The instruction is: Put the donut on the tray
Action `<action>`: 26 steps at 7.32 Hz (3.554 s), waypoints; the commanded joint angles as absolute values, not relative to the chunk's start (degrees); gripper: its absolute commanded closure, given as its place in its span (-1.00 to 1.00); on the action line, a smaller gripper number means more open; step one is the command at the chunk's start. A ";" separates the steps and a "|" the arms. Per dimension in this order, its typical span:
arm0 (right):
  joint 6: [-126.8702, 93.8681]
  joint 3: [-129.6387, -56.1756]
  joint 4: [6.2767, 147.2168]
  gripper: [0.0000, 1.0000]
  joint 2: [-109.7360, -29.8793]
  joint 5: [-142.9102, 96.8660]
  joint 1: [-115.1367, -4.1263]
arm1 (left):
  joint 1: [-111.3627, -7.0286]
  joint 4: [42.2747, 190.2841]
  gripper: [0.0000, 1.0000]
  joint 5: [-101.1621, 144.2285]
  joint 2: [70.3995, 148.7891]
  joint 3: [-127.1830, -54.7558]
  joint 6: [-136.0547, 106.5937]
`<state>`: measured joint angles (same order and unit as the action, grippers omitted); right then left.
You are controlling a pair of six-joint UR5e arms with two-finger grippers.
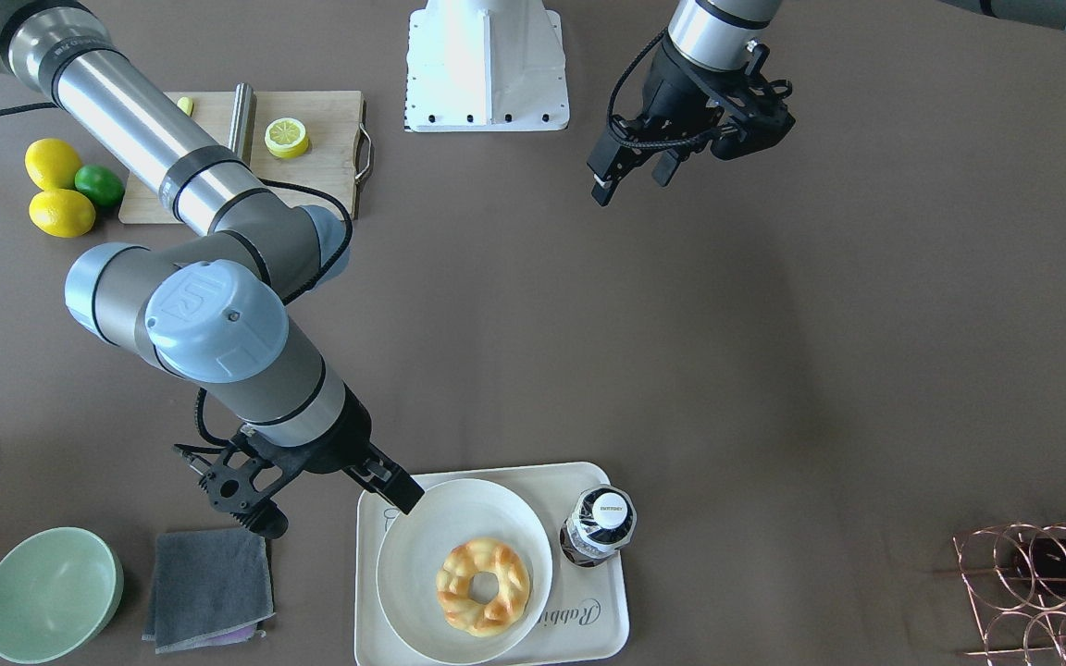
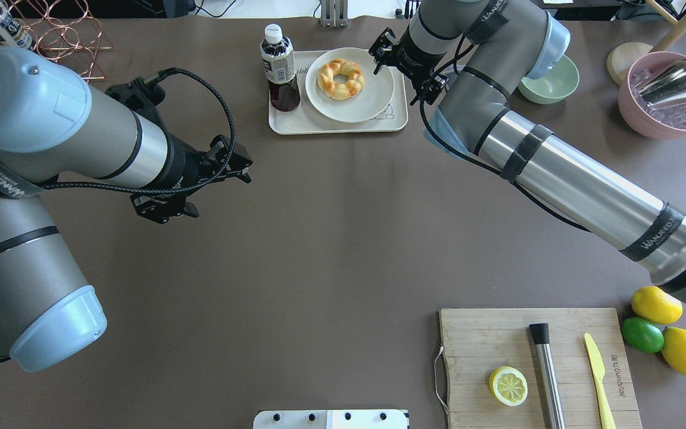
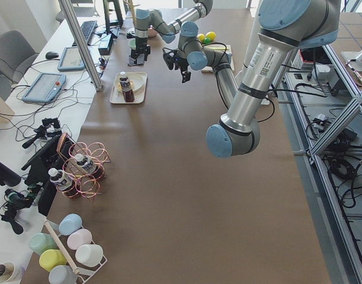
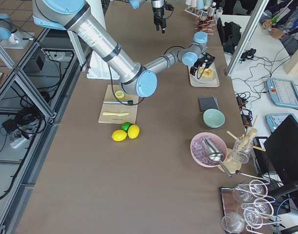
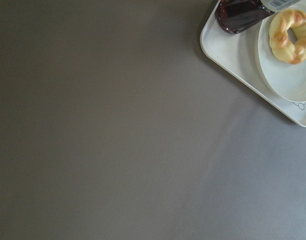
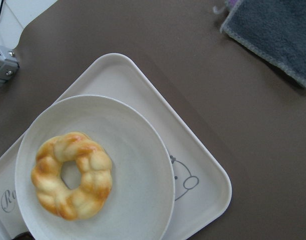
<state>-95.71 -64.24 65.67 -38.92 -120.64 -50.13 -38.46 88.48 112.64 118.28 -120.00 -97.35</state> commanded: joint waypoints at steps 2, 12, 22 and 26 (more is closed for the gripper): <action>-72.21 -84.16 71.89 -1.00 -56.82 -126.27 -57.79 | -46.11 74.55 -0.95 117.22 117.69 -120.94 -68.64; -1.50 -93.60 82.79 -1.00 -88.23 -133.43 -88.77 | -77.57 82.18 -0.95 129.45 89.14 -112.35 2.12; -0.26 -95.98 83.06 -1.00 -90.79 -130.43 -87.36 | -82.09 95.01 -0.96 129.90 79.98 -106.88 -0.09; -0.35 -97.64 83.49 -1.00 -91.14 -130.60 -88.33 | -84.02 102.88 -0.96 129.82 78.93 -103.89 -0.44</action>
<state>-0.31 -96.48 83.08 -90.92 -130.47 -88.08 -83.53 97.52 129.90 79.46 -105.32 -0.06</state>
